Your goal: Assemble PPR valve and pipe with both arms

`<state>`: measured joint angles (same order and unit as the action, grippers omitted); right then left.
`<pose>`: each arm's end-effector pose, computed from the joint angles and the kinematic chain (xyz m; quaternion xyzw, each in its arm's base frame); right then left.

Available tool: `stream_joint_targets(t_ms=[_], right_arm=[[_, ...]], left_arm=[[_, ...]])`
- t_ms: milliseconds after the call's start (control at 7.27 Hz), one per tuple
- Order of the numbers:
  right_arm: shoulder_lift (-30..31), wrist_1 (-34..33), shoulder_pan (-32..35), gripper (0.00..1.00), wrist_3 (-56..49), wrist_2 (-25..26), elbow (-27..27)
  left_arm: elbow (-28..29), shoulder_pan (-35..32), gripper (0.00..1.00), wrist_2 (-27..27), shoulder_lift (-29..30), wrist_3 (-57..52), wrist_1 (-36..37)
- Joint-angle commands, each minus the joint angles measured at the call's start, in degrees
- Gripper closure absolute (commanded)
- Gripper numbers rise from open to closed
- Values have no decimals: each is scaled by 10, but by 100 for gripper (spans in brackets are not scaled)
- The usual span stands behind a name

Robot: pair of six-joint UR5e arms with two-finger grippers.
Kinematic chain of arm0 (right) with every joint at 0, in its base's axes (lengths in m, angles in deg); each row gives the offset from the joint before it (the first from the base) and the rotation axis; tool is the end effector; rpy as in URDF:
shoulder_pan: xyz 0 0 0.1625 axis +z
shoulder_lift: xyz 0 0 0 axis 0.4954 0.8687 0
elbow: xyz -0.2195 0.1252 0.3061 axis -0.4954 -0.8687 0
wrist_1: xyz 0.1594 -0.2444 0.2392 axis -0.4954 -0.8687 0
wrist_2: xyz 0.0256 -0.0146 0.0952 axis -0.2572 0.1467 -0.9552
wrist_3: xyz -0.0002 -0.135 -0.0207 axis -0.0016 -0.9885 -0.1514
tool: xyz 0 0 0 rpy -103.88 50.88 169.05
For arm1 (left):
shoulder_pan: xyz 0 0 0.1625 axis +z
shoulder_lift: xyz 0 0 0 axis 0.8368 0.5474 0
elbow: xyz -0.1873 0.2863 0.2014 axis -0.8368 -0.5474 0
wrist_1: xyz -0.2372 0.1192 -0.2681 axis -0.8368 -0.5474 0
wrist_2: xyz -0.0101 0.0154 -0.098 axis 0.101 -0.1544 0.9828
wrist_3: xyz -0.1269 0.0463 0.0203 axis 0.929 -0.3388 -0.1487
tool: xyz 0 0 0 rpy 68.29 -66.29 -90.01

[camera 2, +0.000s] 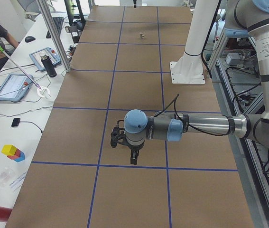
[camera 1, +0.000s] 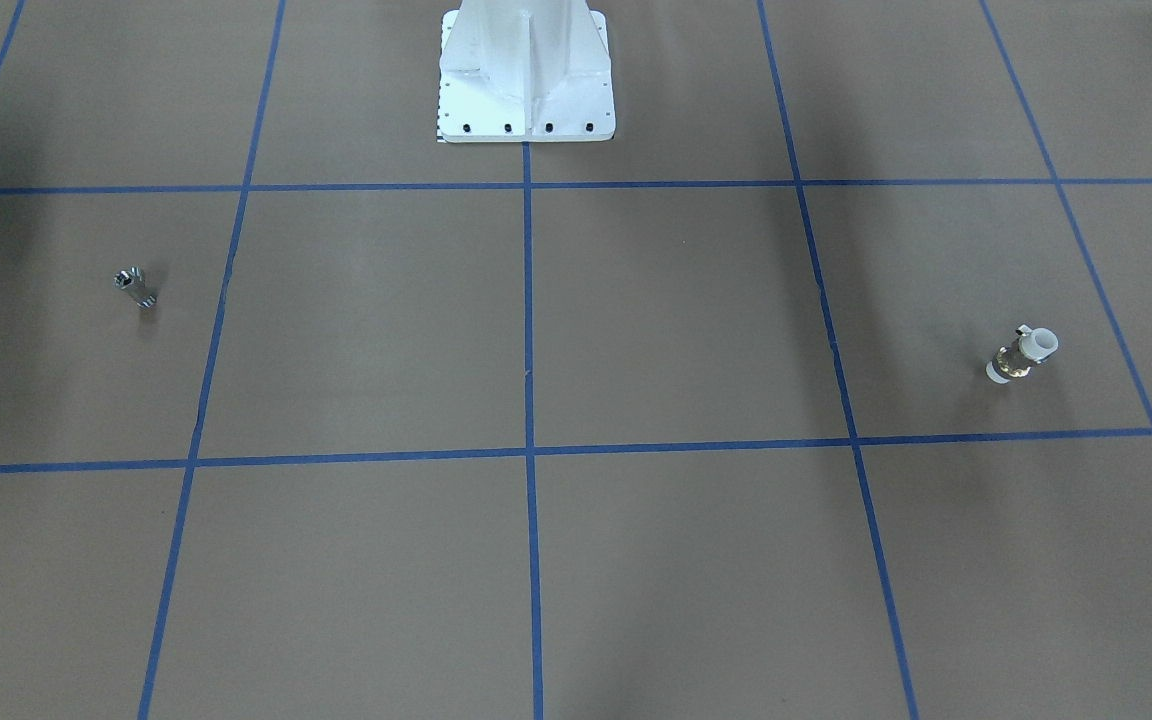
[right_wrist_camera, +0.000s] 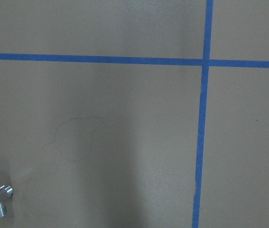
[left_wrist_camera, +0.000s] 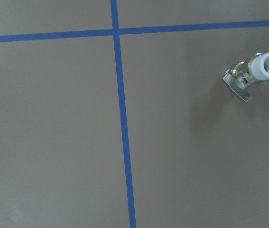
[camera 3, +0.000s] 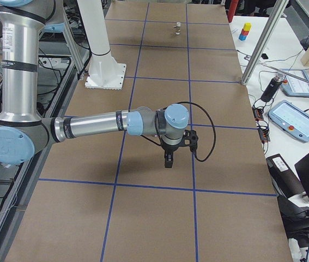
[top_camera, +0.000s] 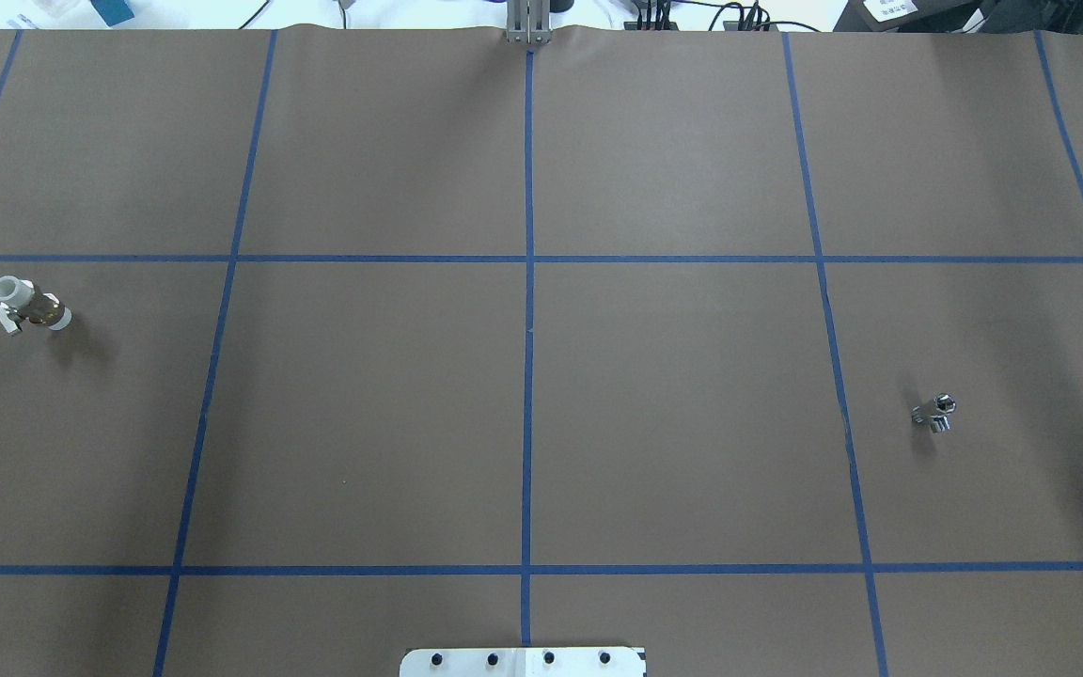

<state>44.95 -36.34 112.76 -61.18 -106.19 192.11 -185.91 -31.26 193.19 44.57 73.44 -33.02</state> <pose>-0.0169 -0.4167 0.5842 -0.0143 -0.3988 -0.0244 0.9166 -0.0174 -0.3572 0.6209 0.0282 0.4186 0.0360 0.9070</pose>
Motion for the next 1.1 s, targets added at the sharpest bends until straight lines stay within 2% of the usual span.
stream_joint_targets(t_ms=[0, 963], right_arm=[[0, 1, 0, 0, 0, 0, 0], [-2, 2, 0, 0, -1, 3, 2]], left_arm=[[-3, 0, 0, 0, 3, 3, 3], [6, 2, 0, 2, 1, 0, -1]])
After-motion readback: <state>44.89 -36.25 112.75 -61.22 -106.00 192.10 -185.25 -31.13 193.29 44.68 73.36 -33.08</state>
